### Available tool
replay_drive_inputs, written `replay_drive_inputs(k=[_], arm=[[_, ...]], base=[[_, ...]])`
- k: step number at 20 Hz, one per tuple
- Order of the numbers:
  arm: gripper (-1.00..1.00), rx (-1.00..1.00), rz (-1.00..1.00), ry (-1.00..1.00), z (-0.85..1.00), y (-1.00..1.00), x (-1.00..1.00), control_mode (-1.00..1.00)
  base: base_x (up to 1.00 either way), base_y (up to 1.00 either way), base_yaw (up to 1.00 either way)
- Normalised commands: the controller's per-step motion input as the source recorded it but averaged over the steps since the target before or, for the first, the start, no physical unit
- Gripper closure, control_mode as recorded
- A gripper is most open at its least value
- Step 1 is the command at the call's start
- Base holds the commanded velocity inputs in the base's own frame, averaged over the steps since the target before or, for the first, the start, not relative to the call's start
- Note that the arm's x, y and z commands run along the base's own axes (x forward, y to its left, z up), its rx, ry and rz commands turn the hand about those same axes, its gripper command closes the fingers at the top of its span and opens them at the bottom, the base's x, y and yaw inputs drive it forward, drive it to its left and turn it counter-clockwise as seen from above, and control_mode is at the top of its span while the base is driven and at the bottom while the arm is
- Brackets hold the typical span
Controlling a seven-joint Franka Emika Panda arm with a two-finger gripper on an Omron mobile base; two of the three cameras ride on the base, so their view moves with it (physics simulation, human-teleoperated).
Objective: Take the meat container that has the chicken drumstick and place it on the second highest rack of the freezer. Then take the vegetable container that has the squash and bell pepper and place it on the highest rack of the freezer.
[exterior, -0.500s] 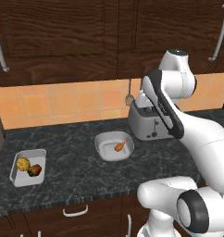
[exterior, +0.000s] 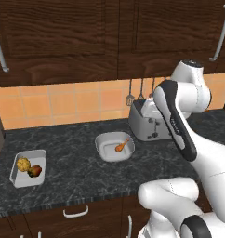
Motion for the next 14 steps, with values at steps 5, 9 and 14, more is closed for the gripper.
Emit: replay_drive_inputs(k=[5, 9, 14], arm=[[-1.0, 0.0, -0.31, -0.01, -0.79, 0.11, -0.04, -1.0], [-1.0, 0.01, -0.28, 0.04, -0.88, 0.17, 0.23, -1.0], [-1.0, 0.01, -0.19, -0.02, -0.38, 0.23, 0.67, -1.0]], base=[[0.0, 0.0, 0.0], [0.0, 0.0, 0.0], [0.0, 0.0, 0.0]])
